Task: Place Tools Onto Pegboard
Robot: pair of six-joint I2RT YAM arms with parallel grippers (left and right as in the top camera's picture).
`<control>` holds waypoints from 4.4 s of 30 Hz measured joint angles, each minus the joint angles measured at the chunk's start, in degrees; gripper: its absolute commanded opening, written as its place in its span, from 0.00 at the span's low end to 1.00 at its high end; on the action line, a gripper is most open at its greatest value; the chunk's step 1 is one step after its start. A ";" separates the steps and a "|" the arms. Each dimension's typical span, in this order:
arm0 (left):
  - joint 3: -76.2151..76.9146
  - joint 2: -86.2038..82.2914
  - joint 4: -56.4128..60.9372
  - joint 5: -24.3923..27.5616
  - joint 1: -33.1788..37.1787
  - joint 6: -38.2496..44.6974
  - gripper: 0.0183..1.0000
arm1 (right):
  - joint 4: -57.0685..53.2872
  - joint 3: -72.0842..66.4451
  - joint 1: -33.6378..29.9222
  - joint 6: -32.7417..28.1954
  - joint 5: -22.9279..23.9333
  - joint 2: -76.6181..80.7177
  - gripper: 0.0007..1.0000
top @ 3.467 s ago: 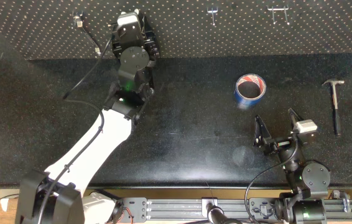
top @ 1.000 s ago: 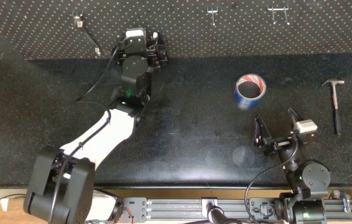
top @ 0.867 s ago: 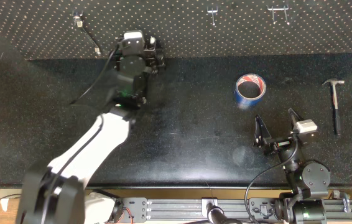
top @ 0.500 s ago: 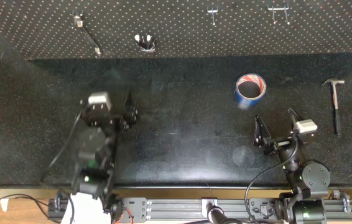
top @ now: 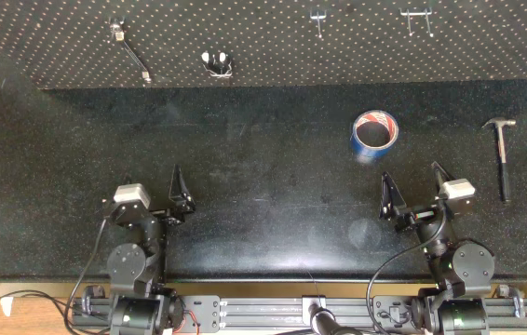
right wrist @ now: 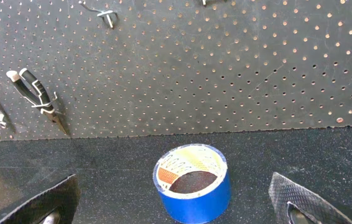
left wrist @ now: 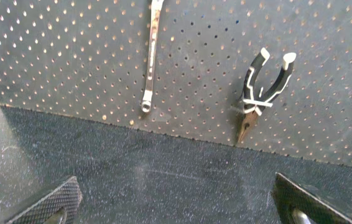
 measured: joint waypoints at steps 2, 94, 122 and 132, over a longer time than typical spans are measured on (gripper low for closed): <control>0.00 -0.96 0.02 0.00 0.00 0.00 1.00 | 0.00 0.00 0.00 0.00 0.00 0.00 1.00; 0.04 -1.40 -0.11 0.00 0.00 0.00 1.00 | 19.71 65.24 34.82 4.17 44.48 93.50 0.07; 0.04 -1.40 -0.11 0.00 0.00 0.00 1.00 | 29.99 65.24 33.57 0.31 44.57 100.96 0.08; 0.04 -1.40 -0.11 0.02 0.00 0.00 1.00 | 29.64 65.26 33.14 -0.37 44.48 101.07 0.95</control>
